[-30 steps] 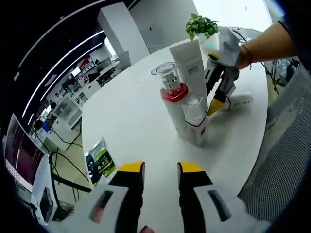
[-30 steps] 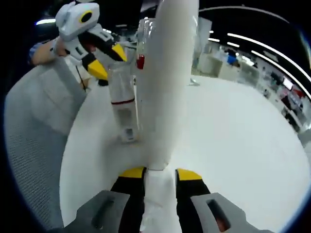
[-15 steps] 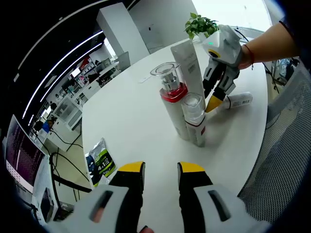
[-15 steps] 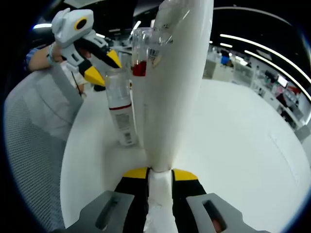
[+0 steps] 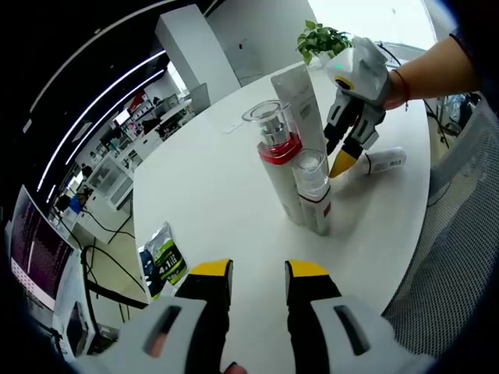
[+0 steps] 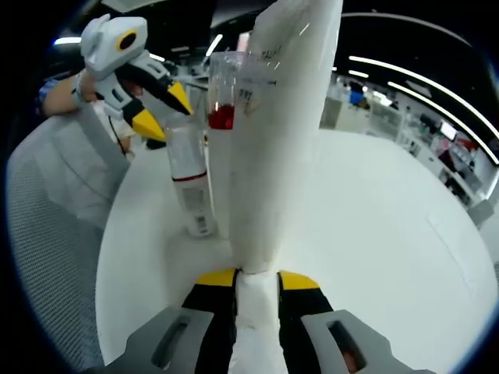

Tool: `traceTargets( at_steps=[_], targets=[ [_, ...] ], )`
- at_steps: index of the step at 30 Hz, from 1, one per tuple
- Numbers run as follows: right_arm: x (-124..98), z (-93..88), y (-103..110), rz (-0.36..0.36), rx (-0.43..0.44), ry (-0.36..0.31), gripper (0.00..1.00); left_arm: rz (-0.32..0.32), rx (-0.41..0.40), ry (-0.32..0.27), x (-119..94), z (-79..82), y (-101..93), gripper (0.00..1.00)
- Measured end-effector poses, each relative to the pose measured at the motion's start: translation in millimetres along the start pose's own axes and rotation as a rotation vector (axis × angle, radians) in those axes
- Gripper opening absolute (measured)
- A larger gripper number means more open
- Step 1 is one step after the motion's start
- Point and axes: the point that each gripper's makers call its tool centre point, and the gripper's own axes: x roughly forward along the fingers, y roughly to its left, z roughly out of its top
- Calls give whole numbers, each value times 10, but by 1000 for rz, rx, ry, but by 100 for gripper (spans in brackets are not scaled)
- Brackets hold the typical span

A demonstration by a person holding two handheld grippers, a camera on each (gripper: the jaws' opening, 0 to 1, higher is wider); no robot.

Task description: Arrange the skincare products in the storage area until every visible bottle or jar stands upright without overlapping.

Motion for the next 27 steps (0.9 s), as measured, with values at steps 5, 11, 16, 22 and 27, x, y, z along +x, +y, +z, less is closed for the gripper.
traceTargets(
  at_steps=[5,11,16,22,27],
  targets=[
    [-271,-53,-44,-36,76,-15,15,-5,1,4,5,-4,-12,30],
    [-498,-168,112,-28,163,34,14,-10,14,11,16,-12,-33,31],
    [-539,-271,248,-43,179,87,21,-11,27,10,17,-12,-42,30],
    [-440,-553,352,-48,146,228,21,-15,32,9,23,-15,-52,31],
    [-415,-595,379,-63,164,250,15,-13,27,3,18,-11,-41,31]
  ],
)
